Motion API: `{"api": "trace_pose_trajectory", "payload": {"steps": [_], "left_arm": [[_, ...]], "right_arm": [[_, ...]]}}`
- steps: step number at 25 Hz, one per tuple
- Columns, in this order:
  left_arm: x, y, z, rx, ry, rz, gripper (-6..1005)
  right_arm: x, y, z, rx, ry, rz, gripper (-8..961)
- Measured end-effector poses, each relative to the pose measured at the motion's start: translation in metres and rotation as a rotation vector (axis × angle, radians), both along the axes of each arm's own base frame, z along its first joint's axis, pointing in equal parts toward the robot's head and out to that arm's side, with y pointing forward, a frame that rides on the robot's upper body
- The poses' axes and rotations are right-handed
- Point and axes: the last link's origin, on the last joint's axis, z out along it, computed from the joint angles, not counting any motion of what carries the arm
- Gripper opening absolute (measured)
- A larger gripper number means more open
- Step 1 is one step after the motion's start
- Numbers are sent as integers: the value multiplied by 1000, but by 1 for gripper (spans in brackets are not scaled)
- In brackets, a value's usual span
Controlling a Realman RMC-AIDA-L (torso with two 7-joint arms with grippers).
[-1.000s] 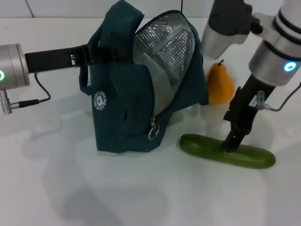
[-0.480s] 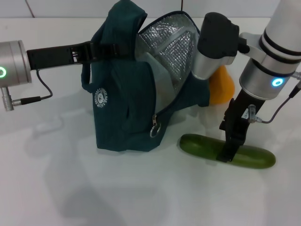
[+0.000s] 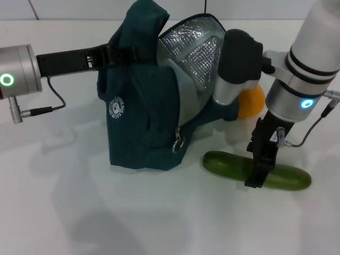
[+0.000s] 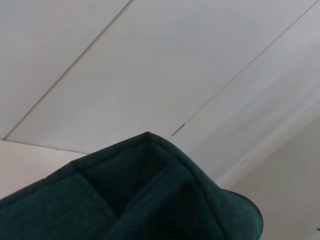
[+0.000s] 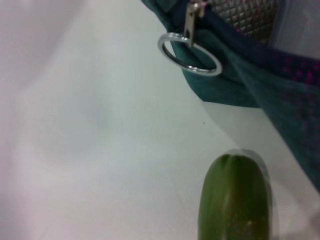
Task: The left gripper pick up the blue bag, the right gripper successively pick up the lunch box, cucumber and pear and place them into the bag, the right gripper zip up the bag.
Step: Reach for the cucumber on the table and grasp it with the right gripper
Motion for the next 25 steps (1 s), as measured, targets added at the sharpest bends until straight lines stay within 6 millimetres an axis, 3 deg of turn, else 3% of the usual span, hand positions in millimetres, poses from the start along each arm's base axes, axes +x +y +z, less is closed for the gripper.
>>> {"api": "trace_pose_trajectory", "payload": {"steps": [25], "left_arm": [[3,3,0,8,4,-9,51]], "right_arm": [[1,0,-11,-4,-49,87,777]]}}
